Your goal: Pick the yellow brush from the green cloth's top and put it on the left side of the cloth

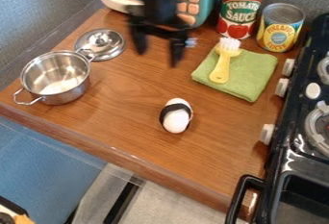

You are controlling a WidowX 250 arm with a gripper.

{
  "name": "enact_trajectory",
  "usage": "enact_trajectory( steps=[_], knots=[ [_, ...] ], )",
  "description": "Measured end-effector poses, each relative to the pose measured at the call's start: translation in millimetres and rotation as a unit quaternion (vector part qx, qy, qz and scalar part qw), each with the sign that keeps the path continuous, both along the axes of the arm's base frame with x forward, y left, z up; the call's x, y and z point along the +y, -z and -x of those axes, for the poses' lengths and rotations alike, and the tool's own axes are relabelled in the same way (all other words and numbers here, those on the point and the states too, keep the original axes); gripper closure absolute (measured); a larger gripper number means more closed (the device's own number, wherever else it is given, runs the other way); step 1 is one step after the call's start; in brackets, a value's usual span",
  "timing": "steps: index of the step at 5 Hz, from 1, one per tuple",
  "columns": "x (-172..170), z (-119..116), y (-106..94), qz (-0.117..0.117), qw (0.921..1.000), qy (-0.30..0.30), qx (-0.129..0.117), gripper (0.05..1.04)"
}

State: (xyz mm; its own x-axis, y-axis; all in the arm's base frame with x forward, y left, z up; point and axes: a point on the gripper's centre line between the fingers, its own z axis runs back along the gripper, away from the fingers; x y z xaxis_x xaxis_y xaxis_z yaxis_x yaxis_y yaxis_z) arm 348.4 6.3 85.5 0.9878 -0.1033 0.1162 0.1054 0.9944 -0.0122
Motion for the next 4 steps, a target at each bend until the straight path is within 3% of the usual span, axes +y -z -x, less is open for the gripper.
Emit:
enact_trajectory(
  steps=[2, 4],
  knots=[
    [-48.2, -52.0, 11.8, 0.003, 0.9983, -0.052, -0.029, 0.083],
    [-55.9, -79.1, 19.7, 0.01, 0.997, -0.064, -0.042, 0.083]
  ],
)
